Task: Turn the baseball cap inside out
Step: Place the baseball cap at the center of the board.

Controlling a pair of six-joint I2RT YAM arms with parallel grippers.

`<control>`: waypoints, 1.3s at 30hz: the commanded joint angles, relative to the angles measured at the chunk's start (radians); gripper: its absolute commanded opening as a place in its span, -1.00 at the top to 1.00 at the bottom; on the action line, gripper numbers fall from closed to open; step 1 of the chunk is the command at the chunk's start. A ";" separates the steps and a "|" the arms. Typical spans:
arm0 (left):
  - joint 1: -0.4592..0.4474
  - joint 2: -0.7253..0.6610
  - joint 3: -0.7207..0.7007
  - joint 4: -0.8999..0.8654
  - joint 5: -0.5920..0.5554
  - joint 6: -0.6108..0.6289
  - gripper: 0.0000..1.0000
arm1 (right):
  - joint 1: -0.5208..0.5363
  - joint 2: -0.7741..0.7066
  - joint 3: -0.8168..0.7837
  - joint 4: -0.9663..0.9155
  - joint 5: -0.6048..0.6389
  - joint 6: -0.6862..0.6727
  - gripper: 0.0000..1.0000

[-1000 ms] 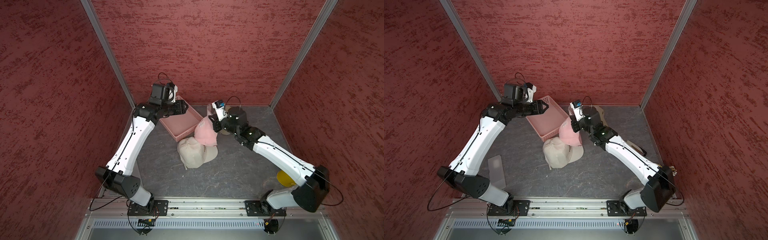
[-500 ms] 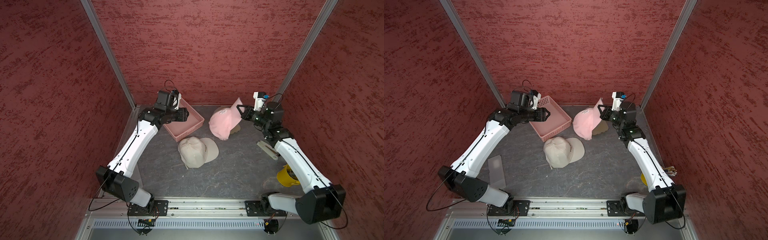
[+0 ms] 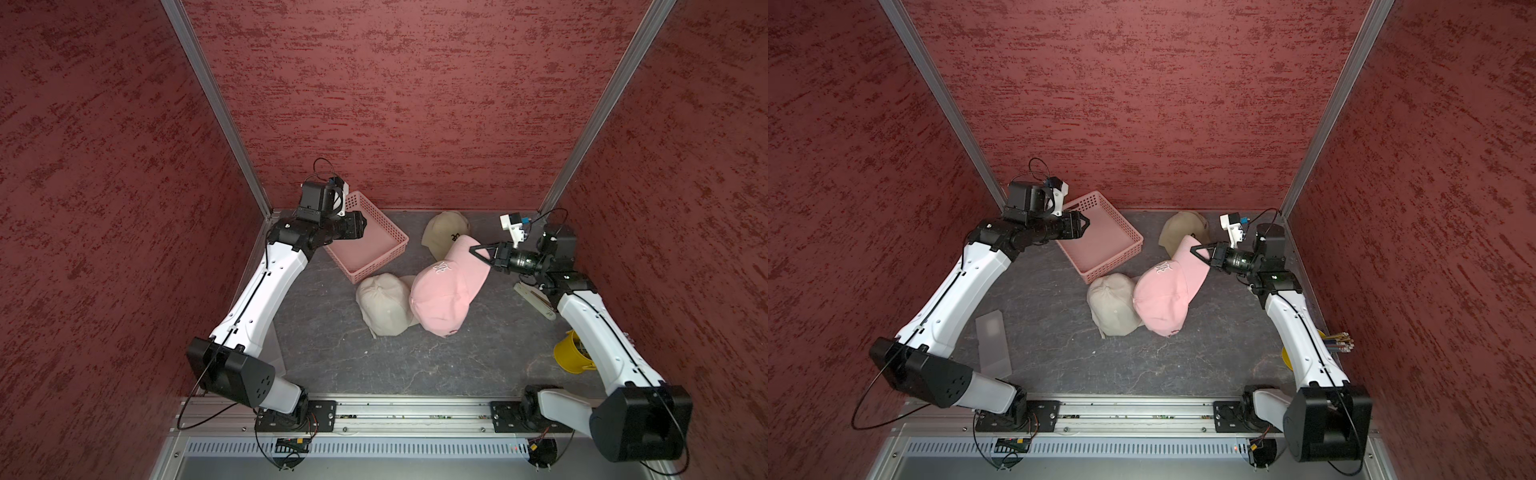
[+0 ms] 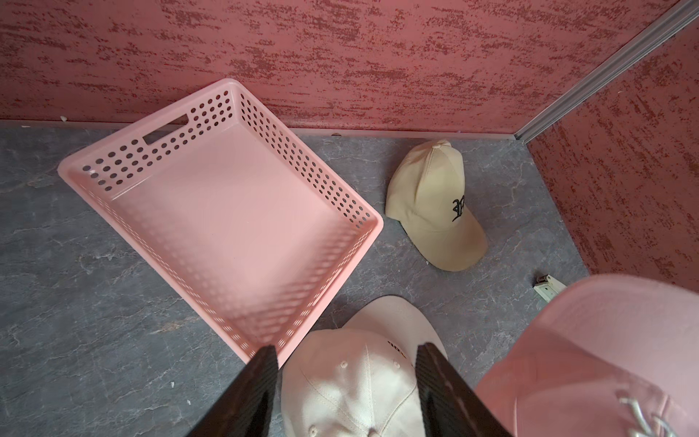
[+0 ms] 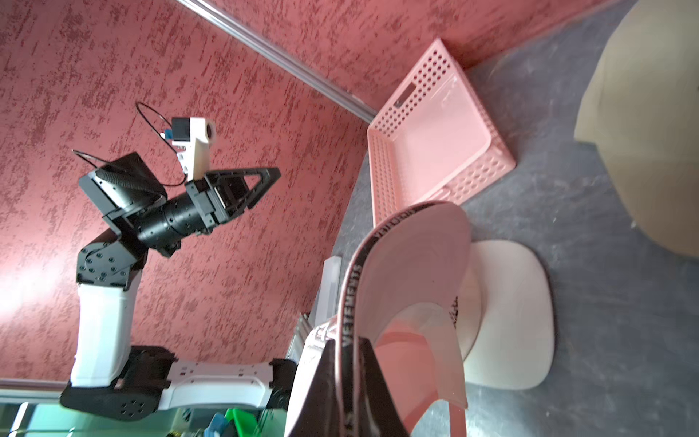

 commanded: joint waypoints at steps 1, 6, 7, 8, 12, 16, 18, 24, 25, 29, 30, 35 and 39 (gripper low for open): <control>0.010 0.016 0.020 0.056 0.034 0.002 -0.24 | -0.004 -0.043 -0.043 -0.113 -0.116 -0.075 0.95; 0.013 0.035 0.015 0.080 0.055 -0.006 -0.24 | -0.003 -0.031 -0.106 -0.166 -0.106 -0.132 0.93; 0.013 0.040 0.018 0.082 0.058 -0.006 -0.24 | -0.004 -0.023 -0.120 -0.150 -0.108 -0.129 0.93; 0.015 0.045 0.023 0.080 0.062 -0.006 -0.24 | -0.004 -0.015 -0.141 -0.126 -0.108 -0.119 0.93; 0.022 0.061 0.044 0.075 0.078 -0.005 -0.24 | -0.004 0.005 -0.172 -0.082 -0.107 -0.096 0.94; 0.028 0.067 0.052 0.082 0.091 -0.008 -0.24 | -0.005 0.033 -0.180 -0.114 -0.086 -0.136 0.93; 0.029 0.071 0.054 0.085 0.097 -0.009 -0.24 | -0.005 0.070 -0.176 -0.164 -0.064 -0.182 0.93; 0.042 0.087 0.061 0.087 0.113 -0.006 -0.24 | -0.023 0.116 -0.214 -0.097 -0.044 -0.171 0.90; 0.046 0.092 0.068 0.082 0.119 -0.007 -0.24 | -0.025 0.119 -0.221 -0.072 -0.044 -0.158 0.82; 0.058 0.100 0.080 0.077 0.137 -0.006 -0.24 | -0.038 0.130 -0.230 -0.100 0.026 -0.190 0.57; 0.060 0.100 0.080 0.077 0.139 -0.006 -0.24 | -0.043 0.134 -0.230 -0.107 0.039 -0.194 0.53; 0.066 0.106 0.082 0.080 0.156 -0.003 -0.24 | -0.059 0.166 -0.213 -0.149 0.168 -0.224 0.26; 0.073 0.102 0.075 0.083 0.164 -0.001 -0.24 | -0.063 0.200 -0.188 -0.192 0.277 -0.246 0.13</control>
